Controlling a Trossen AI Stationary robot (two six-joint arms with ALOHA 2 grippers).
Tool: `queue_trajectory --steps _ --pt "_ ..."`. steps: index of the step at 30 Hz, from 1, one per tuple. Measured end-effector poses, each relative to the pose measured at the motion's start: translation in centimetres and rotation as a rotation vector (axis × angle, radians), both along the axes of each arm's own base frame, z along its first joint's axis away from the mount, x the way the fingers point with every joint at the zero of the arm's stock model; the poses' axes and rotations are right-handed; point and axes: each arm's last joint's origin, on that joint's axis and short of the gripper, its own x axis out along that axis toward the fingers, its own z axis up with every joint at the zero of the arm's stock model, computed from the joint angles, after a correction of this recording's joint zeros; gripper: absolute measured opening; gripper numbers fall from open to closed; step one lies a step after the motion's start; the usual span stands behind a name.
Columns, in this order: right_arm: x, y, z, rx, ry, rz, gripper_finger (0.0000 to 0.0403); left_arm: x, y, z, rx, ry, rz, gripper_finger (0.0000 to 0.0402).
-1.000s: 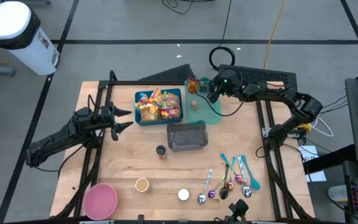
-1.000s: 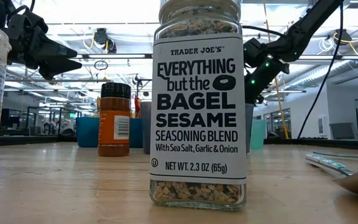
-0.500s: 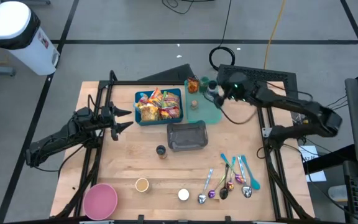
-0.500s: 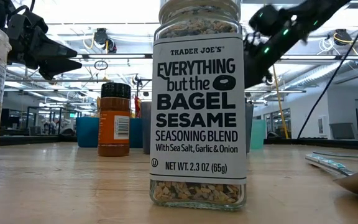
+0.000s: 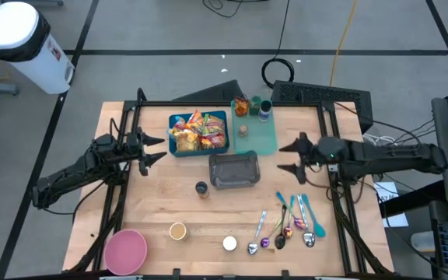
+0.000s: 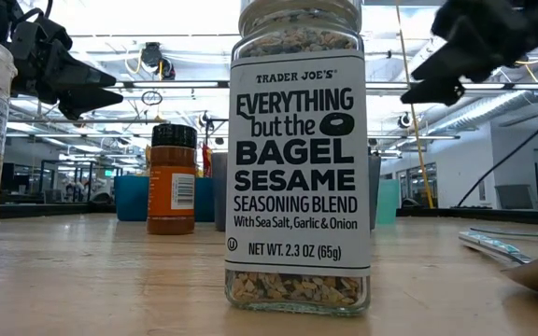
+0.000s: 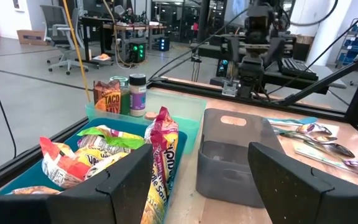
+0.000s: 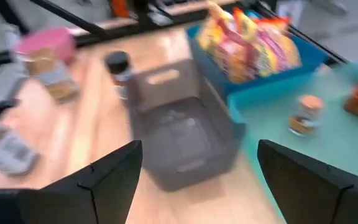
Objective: Pick & Place Food Item
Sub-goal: Put the orange seasoning bottle into the green bin
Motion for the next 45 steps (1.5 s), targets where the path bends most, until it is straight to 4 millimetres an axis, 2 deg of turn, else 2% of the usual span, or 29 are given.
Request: queue_trajectory --steps 7,11,17,20,28,37,41,45 --pt "-0.9 0.9 -2.8 -0.084 -0.205 0.088 0.0308 0.0 0.0 0.1 -0.005 -0.006 0.001 0.0271" --pt "-0.9 0.9 -4.2 -0.158 -0.322 0.096 0.0308 0.0 0.1 0.9 -0.036 -0.100 0.036 0.0271" --pt "-1.2 0.9 -4.7 -0.168 -0.443 0.087 0.0308 -0.1 -0.1 1.8 -0.061 -0.204 -0.018 0.0271" --pt "-1.2 0.9 -4.6 -0.169 -0.459 0.085 0.0308 -0.1 -0.2 2.1 -0.136 -0.245 -0.055 0.0271" --pt "-1.2 0.9 -4.6 -0.169 -0.455 0.082 0.0308 -0.1 -0.2 2.5 -0.201 -0.297 -0.055 0.0271" --pt "-1.2 0.9 -4.7 -0.161 -0.449 0.080 0.0308 -0.2 0.1 2.5 -0.319 -0.349 0.040 0.0271" --pt "-1.2 0.8 -4.7 -0.164 -0.447 0.057 0.0308 0.4 -0.5 2.6 -0.377 -0.309 -0.143 0.0271" --pt "-1.2 0.7 -4.7 -0.168 -0.441 0.031 0.0308 1.8 -1.2 2.9 -0.343 -0.289 -0.263 0.0271"
